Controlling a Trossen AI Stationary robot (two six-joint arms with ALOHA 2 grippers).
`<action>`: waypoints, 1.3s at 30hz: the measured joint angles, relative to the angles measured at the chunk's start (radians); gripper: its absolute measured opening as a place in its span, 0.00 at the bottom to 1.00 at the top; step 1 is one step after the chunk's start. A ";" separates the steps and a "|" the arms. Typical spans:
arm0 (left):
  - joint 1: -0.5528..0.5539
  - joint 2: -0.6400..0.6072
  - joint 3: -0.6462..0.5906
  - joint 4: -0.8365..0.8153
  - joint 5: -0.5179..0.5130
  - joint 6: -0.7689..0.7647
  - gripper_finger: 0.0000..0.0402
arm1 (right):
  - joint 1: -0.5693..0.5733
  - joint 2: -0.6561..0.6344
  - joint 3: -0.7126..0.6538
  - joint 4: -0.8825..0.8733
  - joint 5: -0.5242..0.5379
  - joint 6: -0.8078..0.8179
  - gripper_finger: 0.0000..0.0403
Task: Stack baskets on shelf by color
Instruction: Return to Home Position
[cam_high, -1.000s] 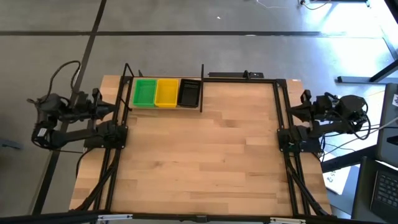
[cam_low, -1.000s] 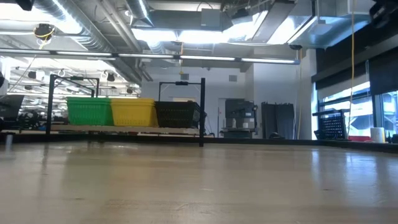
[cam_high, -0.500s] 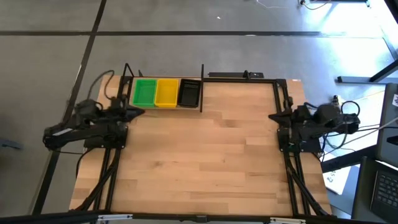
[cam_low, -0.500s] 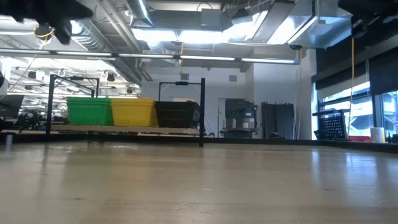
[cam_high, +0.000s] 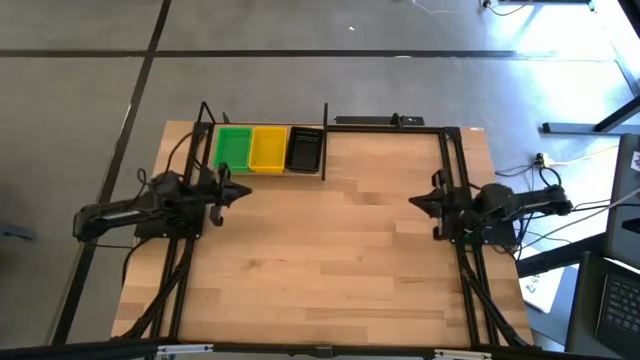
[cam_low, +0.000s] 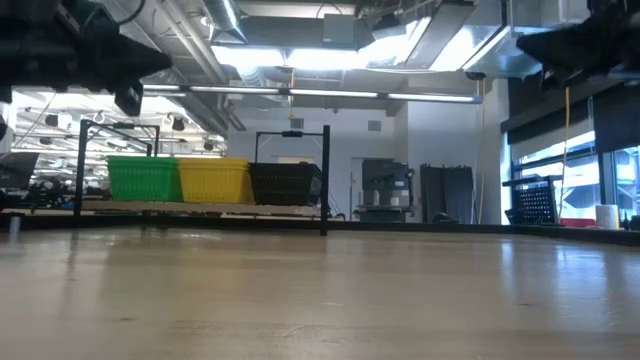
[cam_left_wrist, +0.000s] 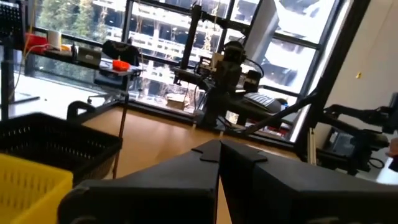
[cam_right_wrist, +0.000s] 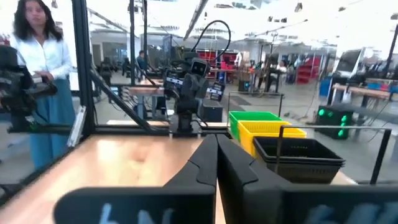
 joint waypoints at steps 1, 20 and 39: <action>0.000 0.000 -0.018 0.020 0.000 -0.004 0.00 | 0.000 0.000 -0.022 0.024 0.000 -0.020 0.00; 0.000 0.000 -0.028 0.019 0.144 -0.019 0.00 | -0.002 0.000 -0.093 0.048 0.000 -0.105 0.01; 0.000 0.000 -0.028 0.018 0.145 -0.018 0.00 | -0.002 0.001 -0.093 0.015 0.000 -0.105 0.03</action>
